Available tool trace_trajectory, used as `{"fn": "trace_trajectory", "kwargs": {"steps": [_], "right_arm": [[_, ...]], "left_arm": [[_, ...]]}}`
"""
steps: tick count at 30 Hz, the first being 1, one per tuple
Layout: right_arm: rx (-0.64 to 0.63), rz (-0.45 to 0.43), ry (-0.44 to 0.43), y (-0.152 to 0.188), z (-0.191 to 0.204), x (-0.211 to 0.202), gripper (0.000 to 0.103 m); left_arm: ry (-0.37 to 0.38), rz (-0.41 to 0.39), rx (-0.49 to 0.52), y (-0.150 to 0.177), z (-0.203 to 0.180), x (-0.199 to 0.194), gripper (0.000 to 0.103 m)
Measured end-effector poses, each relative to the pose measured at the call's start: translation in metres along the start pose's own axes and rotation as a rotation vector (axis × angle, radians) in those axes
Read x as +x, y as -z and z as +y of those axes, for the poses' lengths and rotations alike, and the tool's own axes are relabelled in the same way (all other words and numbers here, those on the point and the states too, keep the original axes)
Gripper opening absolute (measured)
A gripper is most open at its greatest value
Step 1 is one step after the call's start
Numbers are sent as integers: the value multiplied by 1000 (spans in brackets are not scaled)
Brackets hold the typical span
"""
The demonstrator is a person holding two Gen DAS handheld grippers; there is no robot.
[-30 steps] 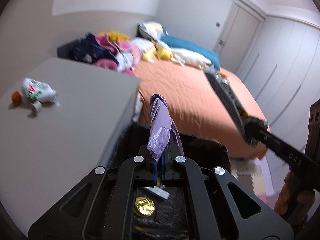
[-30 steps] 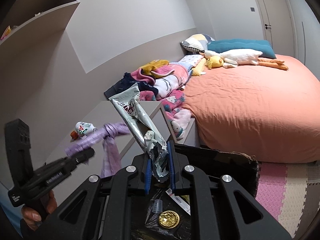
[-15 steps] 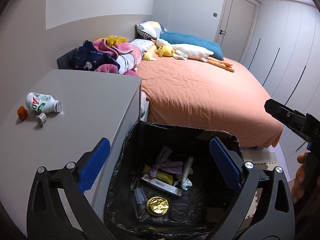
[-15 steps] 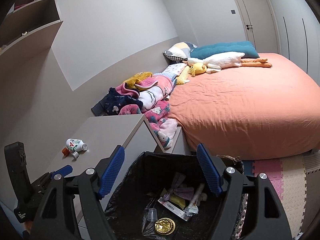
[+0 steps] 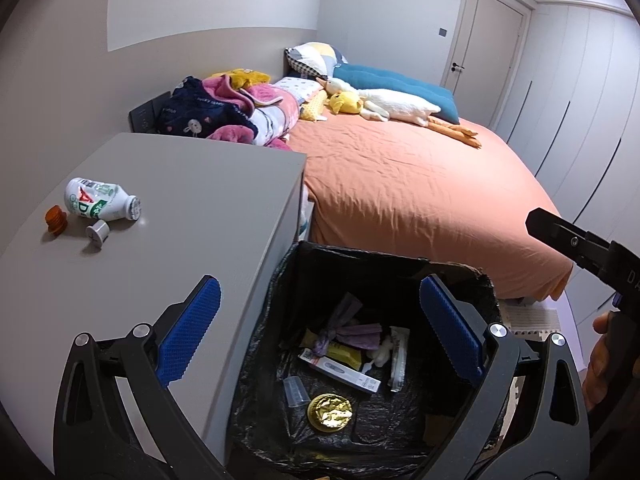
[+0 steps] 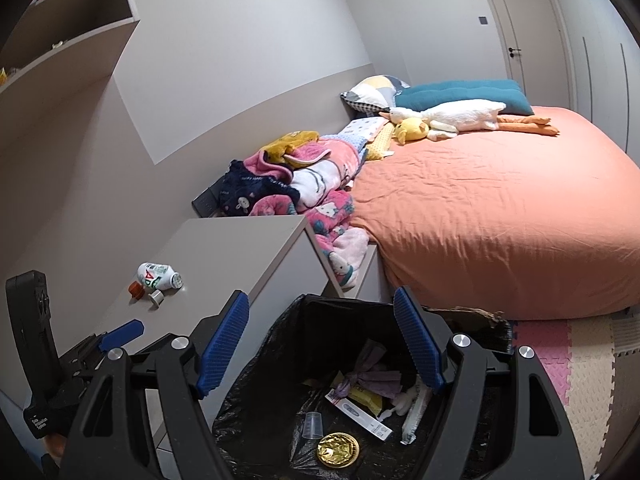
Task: Collect trash
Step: 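Move both open tools back to the desk toward the white bottle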
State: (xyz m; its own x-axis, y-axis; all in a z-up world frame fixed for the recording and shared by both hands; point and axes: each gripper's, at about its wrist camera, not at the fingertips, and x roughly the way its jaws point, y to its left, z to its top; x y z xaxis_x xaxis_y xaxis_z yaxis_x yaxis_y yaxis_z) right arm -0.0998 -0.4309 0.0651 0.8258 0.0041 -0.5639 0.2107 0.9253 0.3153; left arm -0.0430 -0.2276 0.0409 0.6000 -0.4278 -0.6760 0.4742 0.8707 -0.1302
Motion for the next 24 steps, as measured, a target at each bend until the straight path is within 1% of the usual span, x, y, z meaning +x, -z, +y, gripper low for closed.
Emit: {"fn": "trace_trajectory", "kwargs": {"steps": [7, 17, 24], "right_arm": [[-19, 18, -30, -2, 23, 18, 76], [-86, 61, -94, -1, 72, 48, 76], [-119, 89, -133, -3, 100, 69, 76]], "left_arm": [[-31, -4, -21, -2, 25, -2, 96], [-92, -14, -79, -4, 71, -10, 97], [-127, -13, -118, -3, 103, -13, 97]]}}
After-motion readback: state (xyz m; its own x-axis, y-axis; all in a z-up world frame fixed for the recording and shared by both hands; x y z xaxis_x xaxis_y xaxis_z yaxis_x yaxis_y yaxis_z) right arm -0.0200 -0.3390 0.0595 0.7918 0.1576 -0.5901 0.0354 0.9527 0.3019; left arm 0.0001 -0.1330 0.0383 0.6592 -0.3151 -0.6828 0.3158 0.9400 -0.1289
